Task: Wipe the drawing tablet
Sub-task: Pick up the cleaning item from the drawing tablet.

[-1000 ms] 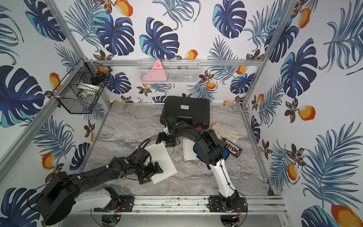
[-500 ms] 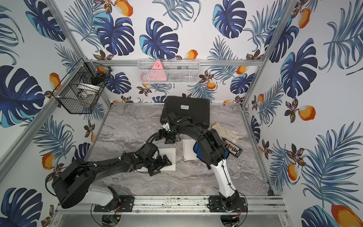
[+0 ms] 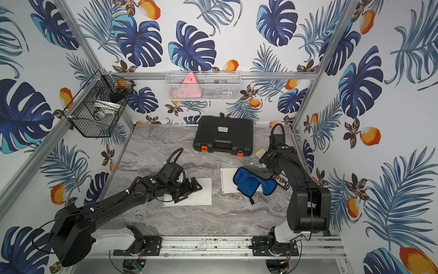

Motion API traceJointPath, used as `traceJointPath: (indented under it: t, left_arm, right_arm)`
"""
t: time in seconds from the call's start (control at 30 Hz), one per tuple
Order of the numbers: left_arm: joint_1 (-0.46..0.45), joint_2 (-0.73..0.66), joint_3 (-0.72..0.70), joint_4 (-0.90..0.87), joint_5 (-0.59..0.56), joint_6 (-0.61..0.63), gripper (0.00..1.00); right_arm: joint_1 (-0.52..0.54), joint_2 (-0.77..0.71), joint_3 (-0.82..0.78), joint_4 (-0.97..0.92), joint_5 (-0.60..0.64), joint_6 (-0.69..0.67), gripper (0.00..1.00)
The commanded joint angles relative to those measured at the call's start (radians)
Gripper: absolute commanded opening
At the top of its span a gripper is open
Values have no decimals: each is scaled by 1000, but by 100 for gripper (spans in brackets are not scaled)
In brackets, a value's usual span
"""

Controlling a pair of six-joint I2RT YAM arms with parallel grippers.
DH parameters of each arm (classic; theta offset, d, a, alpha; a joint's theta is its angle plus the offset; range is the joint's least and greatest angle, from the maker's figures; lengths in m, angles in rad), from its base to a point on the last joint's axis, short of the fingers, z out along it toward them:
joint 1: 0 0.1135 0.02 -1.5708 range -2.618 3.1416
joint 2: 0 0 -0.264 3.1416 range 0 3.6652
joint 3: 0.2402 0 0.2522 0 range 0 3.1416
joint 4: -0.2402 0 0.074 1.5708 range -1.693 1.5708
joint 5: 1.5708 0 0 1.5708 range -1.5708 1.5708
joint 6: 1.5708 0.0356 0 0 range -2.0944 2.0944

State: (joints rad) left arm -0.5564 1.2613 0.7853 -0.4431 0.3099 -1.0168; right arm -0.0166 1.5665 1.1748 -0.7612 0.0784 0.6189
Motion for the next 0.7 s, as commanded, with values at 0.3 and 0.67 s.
traceJointPath:
  t: [0.3, 0.67]
  left_arm:
    - [153, -72, -12, -140, 60, 137, 99]
    - [182, -105, -58, -136, 82, 151, 99]
  right_arm:
    - [-69, 171, 24, 77, -108, 2, 35]
    - [94, -168, -161, -21, -176, 77, 0]
